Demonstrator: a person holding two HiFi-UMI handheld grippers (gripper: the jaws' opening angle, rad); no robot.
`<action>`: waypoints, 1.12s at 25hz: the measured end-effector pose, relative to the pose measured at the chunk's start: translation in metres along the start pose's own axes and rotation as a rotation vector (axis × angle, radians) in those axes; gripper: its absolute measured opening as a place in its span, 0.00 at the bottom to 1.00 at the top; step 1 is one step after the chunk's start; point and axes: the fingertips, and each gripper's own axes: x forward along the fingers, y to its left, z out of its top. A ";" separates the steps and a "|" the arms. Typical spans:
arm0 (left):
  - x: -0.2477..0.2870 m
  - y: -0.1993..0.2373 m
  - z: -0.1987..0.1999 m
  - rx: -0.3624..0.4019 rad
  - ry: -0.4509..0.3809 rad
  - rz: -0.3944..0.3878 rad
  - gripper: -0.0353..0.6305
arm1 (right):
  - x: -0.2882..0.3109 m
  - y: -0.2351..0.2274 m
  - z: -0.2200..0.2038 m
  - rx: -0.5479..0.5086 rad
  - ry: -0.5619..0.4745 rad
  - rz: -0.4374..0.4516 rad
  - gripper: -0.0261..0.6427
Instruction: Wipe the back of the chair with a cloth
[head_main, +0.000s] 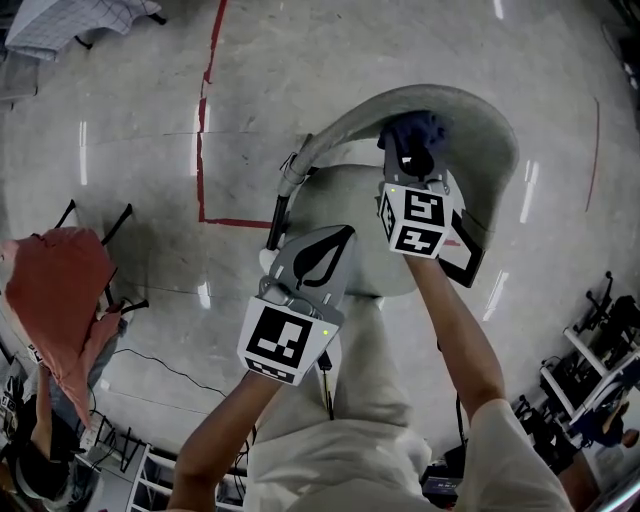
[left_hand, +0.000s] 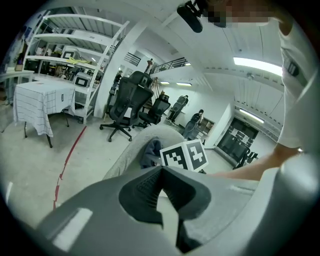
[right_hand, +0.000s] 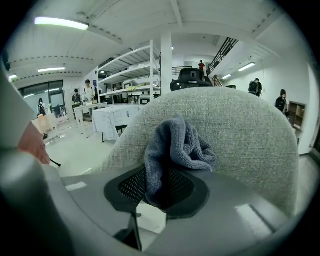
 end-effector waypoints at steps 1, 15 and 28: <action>-0.001 0.001 0.000 -0.001 -0.001 0.001 0.05 | 0.000 0.002 0.000 0.003 0.000 0.001 0.20; -0.022 0.018 -0.013 -0.017 -0.009 0.022 0.05 | 0.006 0.043 -0.004 0.010 0.005 0.064 0.20; -0.040 0.020 -0.023 -0.022 -0.017 0.027 0.05 | 0.003 0.086 -0.012 -0.027 0.036 0.198 0.20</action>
